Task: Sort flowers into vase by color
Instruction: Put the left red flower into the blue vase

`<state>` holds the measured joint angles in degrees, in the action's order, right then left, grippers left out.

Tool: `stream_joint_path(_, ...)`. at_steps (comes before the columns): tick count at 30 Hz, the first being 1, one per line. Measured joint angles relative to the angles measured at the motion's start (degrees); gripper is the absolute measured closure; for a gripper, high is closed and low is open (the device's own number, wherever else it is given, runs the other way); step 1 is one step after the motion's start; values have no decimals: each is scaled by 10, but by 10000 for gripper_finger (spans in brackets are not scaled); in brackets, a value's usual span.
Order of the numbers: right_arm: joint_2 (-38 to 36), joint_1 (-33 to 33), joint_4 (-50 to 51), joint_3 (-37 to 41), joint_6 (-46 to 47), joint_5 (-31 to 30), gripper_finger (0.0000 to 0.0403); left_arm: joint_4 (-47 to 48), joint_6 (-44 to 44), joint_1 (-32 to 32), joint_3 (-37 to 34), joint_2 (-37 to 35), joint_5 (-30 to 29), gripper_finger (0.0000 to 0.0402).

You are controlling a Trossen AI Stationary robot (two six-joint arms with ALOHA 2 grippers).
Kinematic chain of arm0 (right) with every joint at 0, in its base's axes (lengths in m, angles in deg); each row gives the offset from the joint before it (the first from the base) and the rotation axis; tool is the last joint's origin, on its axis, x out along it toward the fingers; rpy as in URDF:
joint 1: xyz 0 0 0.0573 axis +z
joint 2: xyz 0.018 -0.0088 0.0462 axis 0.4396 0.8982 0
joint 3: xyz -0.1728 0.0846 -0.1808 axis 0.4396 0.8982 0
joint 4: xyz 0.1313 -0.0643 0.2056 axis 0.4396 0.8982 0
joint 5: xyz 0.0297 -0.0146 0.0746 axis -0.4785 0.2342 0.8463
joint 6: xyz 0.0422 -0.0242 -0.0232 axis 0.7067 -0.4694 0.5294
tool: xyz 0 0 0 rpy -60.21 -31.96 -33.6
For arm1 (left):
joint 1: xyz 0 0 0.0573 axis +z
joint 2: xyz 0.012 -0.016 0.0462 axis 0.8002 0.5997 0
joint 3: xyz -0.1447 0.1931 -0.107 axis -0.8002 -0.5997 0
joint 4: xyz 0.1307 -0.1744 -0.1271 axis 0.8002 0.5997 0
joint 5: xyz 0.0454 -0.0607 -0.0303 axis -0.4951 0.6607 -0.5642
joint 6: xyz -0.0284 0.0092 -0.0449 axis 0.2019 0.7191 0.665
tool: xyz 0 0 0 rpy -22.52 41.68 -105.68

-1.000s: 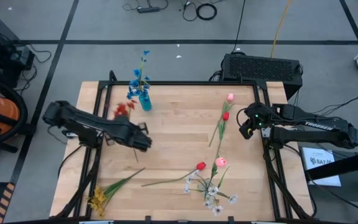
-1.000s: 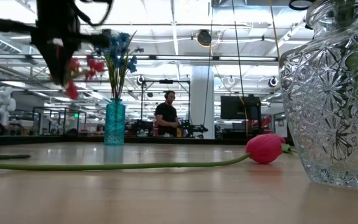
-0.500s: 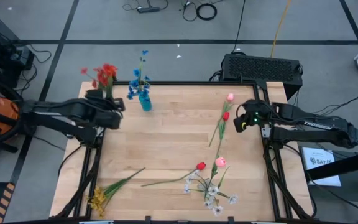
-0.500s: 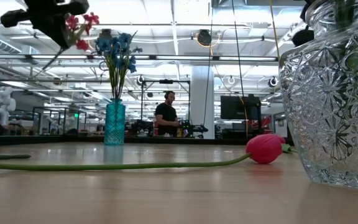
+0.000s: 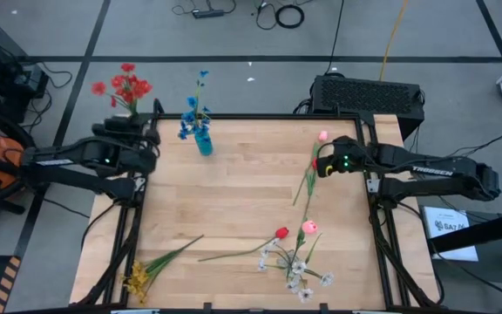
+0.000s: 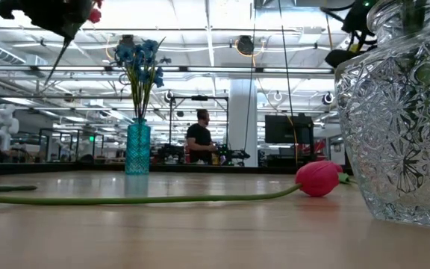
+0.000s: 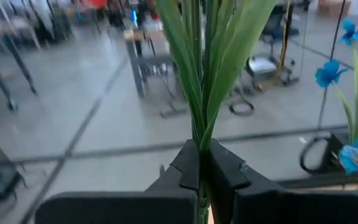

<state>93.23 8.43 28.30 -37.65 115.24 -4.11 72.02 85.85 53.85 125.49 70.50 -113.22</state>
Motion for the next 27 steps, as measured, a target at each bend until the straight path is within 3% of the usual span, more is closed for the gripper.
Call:
stream_joint_path(11, 69, 0, -59, 0, 4, 3, 403, -224, -18, -87, -184, -72, 1, 391)
stream_joint_path(22, 79, 0, -62, 0, 4, 15, 403, -550, -372, -136, -257, -84, 137, 391)
stream_joint_path(27, 79, 0, -62, 0, 4, 16, 403, -565, -457, -136, -260, -117, 158, 391)
